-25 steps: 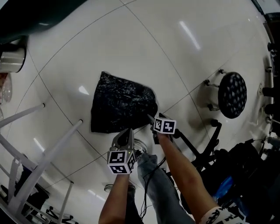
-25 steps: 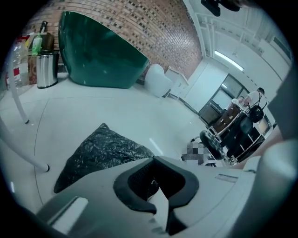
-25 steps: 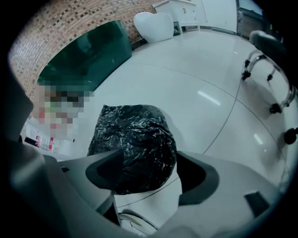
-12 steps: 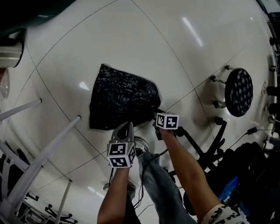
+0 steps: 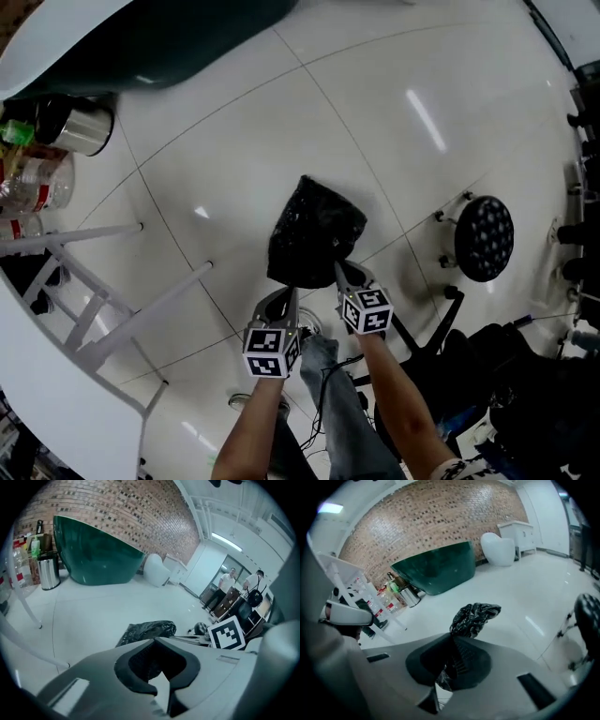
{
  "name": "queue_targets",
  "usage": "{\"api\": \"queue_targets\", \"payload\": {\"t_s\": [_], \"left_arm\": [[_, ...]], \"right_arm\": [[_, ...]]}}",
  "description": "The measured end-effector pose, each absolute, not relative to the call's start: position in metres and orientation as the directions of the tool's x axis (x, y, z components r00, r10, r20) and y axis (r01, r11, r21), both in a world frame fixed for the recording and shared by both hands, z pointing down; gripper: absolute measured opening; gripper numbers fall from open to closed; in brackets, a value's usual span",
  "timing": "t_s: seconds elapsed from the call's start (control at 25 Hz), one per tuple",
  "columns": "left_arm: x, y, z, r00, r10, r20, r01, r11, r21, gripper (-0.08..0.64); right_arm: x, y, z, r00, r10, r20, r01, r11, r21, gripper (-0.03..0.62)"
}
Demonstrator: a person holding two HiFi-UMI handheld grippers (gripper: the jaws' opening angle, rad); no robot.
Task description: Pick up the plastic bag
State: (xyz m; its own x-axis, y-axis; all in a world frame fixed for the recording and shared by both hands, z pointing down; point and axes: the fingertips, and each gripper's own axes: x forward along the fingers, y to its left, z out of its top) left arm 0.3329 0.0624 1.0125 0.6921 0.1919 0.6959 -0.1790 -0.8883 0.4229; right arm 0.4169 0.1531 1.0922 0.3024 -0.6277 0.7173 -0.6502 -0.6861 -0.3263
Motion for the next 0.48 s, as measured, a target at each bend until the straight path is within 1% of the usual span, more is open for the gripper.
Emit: {"api": "queue_targets", "payload": {"t_s": [0.08, 0.2, 0.36, 0.48], "left_arm": [[0.336, 0.056, 0.963, 0.722, 0.169, 0.670, -0.186, -0.887, 0.423, 0.000], [0.337, 0.050, 0.886, 0.764, 0.146, 0.629, -0.182, -0.886, 0.426, 0.000], [0.334, 0.050, 0.788, 0.817, 0.123, 0.564, -0.174, -0.879, 0.443, 0.000], [0.324, 0.048, 0.722, 0.850, 0.095, 0.519, -0.173, -0.879, 0.445, 0.000]], "right_arm": [[0.423, 0.135, 1.027, 0.312, -0.668, 0.675, -0.718, -0.631, -0.293, 0.015], [0.429, 0.111, 0.931, 0.329, -0.714, 0.618, -0.784, -0.571, -0.243, 0.015], [0.439, 0.092, 0.811, 0.353, -0.772, 0.529, -0.824, -0.525, -0.215, 0.015], [0.433, 0.085, 0.731, 0.354, -0.810, 0.468, -0.846, -0.491, -0.209, 0.015]]}}
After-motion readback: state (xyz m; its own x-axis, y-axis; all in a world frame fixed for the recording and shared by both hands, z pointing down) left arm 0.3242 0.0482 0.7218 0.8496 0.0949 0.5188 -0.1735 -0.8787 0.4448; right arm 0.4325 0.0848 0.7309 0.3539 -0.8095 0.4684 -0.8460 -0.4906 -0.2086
